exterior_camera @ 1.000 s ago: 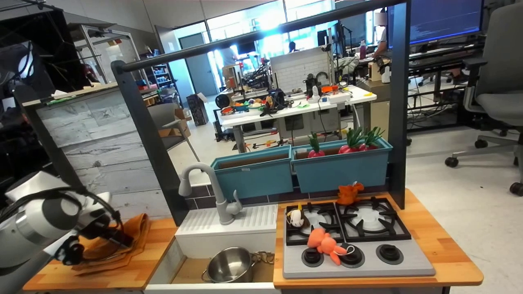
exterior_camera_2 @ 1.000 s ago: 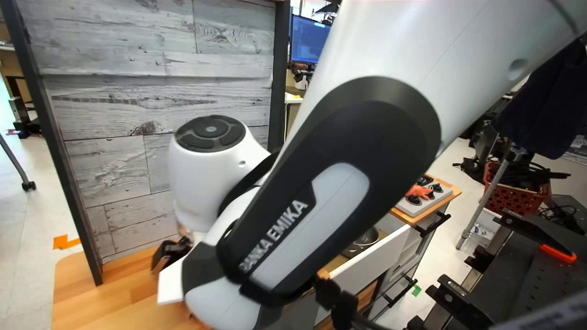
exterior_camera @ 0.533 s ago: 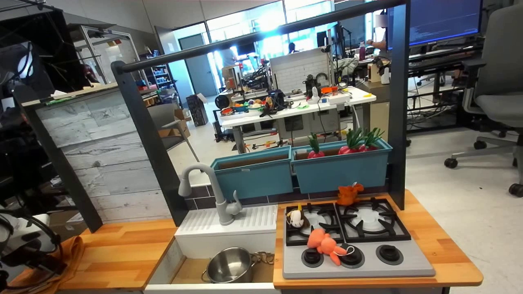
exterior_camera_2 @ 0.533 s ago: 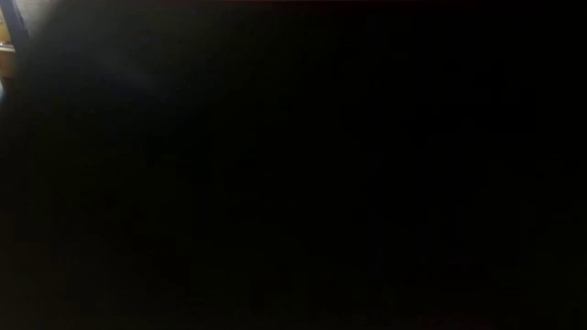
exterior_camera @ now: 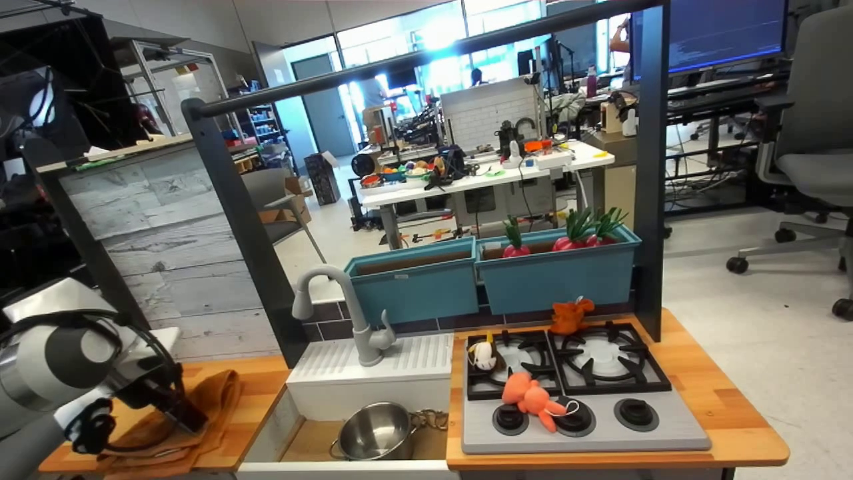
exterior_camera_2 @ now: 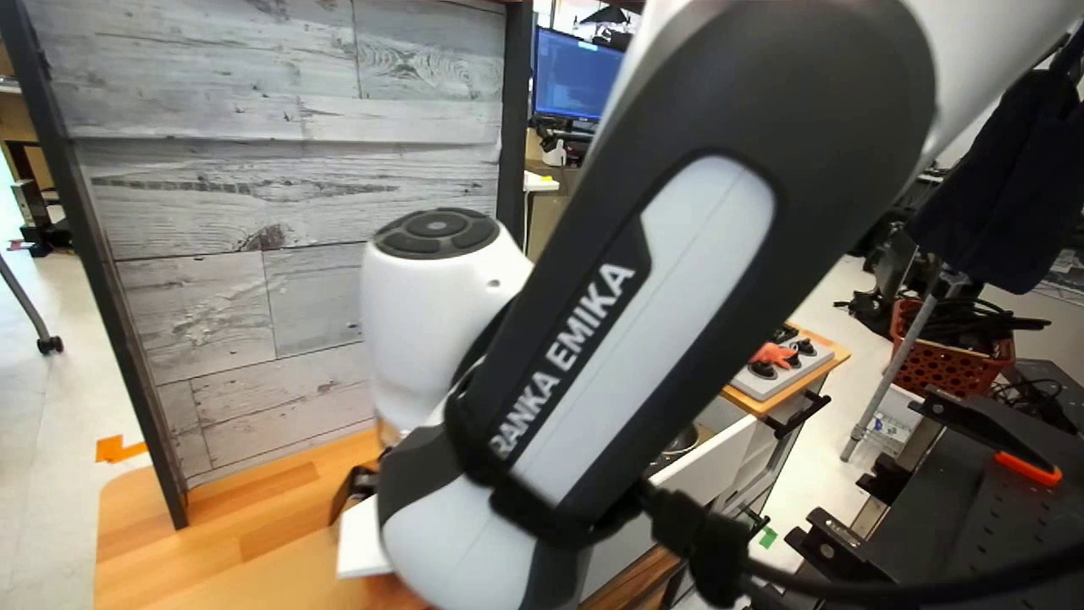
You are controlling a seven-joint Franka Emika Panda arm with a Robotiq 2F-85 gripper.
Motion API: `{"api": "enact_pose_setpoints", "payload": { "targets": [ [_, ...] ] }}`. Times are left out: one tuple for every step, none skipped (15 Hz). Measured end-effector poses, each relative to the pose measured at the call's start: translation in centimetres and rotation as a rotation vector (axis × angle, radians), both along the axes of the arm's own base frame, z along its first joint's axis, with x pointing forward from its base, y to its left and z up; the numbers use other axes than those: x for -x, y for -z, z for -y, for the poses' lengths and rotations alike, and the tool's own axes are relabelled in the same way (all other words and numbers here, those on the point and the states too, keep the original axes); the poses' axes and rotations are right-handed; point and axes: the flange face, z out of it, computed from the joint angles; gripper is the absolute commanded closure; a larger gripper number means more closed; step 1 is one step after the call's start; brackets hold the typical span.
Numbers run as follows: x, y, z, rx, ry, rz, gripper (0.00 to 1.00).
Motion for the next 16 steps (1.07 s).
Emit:
{"api": "enact_pose_setpoints", "payload": {
  "targets": [
    [-0.3,0.0,2.1,0.020,0.033,-0.004,0.00],
    [-0.5,0.0,3.4,0.030,0.048,-0.009,0.00],
    [-0.5,0.0,3.6,0.033,0.045,-0.014,0.00],
    [-0.4,0.0,3.3,0.036,0.031,-0.017,0.00],
    [-0.1,0.0,2.5,0.038,0.005,-0.021,0.00],
    [0.4,0.0,1.0,0.035,-0.031,-0.027,0.00],
    [1.0,-0.1,-1.1,0.028,-0.068,-0.036,0.00],
    [1.9,-0.1,-3.6,0.020,-0.105,-0.044,0.00],
    [2.8,-0.2,-6.1,0.014,-0.141,-0.052,0.00],
    [3.8,-0.2,-8.6,0.012,-0.175,-0.059,0.00],
    [4.6,-0.2,-11.0,0.014,-0.205,-0.066,0.00],
    [5.2,-0.2,-12.9,0.019,-0.225,-0.072,0.00],
    [5.3,-0.3,-14.0,0.027,-0.234,-0.080,0.00],
    [5.1,-0.3,-14.3,0.036,-0.230,-0.090,0.00],
    [4.6,-0.3,-13.9,0.042,-0.218,-0.101,0.00],
    [3.9,-0.3,-13.1,0.045,-0.199,-0.107,0.00]
  ]
}}
